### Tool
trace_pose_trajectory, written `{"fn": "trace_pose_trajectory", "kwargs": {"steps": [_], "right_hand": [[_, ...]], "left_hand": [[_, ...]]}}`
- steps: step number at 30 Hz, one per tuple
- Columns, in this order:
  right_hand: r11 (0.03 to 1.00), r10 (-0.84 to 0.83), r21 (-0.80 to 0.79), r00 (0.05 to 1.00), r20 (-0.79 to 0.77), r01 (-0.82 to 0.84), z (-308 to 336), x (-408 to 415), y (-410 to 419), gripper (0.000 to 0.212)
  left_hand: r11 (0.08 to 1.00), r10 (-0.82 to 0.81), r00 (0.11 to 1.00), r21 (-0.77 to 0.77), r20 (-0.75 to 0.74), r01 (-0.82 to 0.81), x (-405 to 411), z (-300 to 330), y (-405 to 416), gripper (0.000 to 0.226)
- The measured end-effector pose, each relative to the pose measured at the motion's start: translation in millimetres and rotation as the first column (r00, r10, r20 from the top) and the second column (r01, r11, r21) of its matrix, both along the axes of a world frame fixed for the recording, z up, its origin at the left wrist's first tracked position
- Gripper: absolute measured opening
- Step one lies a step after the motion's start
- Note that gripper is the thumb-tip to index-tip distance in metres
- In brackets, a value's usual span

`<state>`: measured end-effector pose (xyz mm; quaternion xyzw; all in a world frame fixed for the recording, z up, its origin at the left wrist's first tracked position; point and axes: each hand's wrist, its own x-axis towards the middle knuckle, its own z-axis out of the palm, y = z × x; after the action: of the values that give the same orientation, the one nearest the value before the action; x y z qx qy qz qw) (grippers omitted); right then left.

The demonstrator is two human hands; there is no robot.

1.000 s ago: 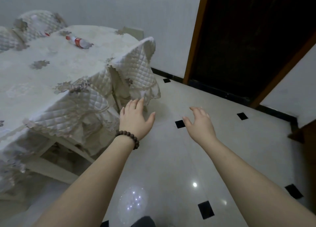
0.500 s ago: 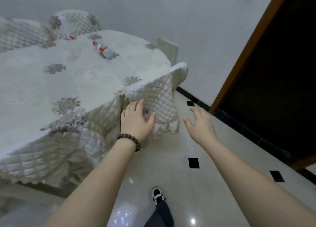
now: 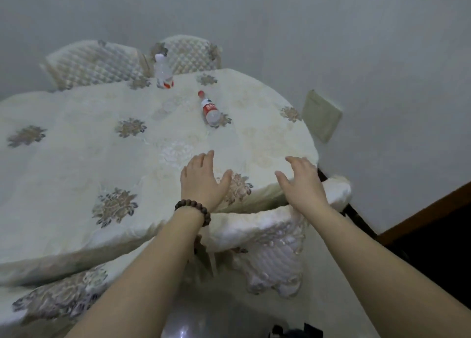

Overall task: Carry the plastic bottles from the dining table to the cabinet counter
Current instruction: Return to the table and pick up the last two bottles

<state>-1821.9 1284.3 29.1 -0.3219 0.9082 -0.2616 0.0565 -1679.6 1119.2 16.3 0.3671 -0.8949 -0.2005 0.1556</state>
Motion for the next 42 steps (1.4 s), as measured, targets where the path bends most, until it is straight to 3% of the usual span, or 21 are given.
{"fn": "trace_pose_trajectory", "kwargs": {"steps": [11, 22, 27, 33, 35, 42], "right_hand": [[0.937, 0.351, -0.016, 0.935, 0.048, -0.35, -19, -133, -161, 0.051], [0.843, 0.538, -0.028, 0.842, 0.048, -0.537, -34, -209, -290, 0.04], [0.87, 0.483, 0.044, 0.868, 0.119, -0.49, -59, -234, -363, 0.053], [0.914, 0.316, 0.161, 0.903, 0.291, -0.372, -104, -251, -437, 0.106], [0.919, 0.289, 0.169, 0.902, 0.321, -0.355, -114, -250, -450, 0.114], [0.95, 0.212, 0.159, 0.929, 0.303, -0.268, -128, -242, -463, 0.08]], "left_hand": [[0.915, 0.401, 0.913, 0.016, 0.073, -0.403, -68, -13, -96, 0.067], [0.829, 0.555, 0.824, 0.009, 0.114, -0.559, -115, -9, -162, 0.07], [0.845, 0.53, 0.84, 0.004, 0.116, -0.534, -135, -28, -196, 0.071], [0.86, 0.506, 0.855, 0.011, 0.115, -0.51, -136, -62, -231, 0.071], [0.854, 0.515, 0.848, 0.012, 0.124, -0.52, -131, -69, -239, 0.071], [0.842, 0.525, 0.838, 0.052, 0.147, -0.536, -126, -77, -247, 0.072]]}}
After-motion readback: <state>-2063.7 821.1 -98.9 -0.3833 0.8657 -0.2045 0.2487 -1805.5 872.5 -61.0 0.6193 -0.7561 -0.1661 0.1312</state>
